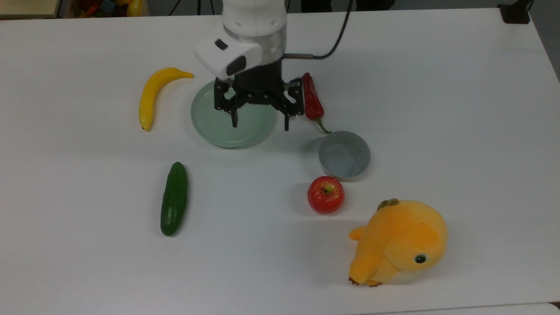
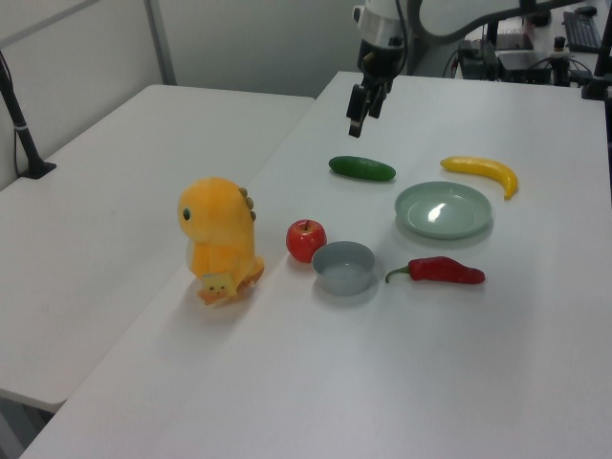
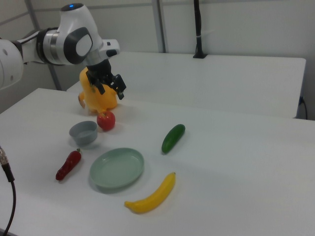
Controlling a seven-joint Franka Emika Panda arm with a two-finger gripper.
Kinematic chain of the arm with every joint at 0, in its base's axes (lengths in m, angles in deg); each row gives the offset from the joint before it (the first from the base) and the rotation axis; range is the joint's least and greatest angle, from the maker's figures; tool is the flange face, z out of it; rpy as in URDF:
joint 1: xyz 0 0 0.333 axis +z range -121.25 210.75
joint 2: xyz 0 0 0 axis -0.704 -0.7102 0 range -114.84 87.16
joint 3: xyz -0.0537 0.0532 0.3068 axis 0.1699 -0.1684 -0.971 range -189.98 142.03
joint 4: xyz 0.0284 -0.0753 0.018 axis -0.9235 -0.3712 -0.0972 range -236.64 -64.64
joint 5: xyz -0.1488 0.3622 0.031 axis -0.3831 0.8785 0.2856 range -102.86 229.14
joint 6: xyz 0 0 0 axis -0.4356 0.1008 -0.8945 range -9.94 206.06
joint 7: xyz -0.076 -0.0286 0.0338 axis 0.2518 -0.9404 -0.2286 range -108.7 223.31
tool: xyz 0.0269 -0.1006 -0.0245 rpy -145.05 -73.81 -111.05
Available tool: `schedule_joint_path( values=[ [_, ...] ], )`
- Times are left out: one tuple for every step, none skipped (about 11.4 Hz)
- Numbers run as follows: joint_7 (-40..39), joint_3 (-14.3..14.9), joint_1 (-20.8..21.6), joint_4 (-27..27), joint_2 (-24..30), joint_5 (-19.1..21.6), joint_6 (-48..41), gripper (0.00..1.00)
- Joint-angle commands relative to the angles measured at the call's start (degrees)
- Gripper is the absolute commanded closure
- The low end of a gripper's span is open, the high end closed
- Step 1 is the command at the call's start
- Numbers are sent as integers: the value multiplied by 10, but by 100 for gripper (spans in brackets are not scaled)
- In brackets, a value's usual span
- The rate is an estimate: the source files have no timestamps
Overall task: Put the red apple in the bowl
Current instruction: 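Move the open gripper down over the red apple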
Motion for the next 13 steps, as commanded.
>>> schedule_joint_path(
  values=[
    [56, -4, 23, 16, -34, 6, 63, 0],
    [58, -5, 28, 14, -41, 6, 83, 0],
    [59, -6, 33, 11, -52, 6, 104, 0],
    [59, -7, 42, 11, -61, 2, 124, 0],
    [59, -7, 45, 11, -73, 2, 144, 0],
    [59, -7, 51, 10, -83, 1, 164, 0],
    [59, -8, 53, 10, -94, -1, 180, 0],
    [59, -9, 57, 10, -103, -1, 194, 0],
    [59, -9, 60, 10, -112, -1, 203, 0],
    [60, -10, 60, 4, -119, -1, 214, 0],
    [60, -10, 60, 2, -129, -1, 234, 0],
    [60, -11, 65, 1, -134, -2, 246, 0],
    [60, -11, 67, 0, -139, -2, 257, 0]
  ],
)
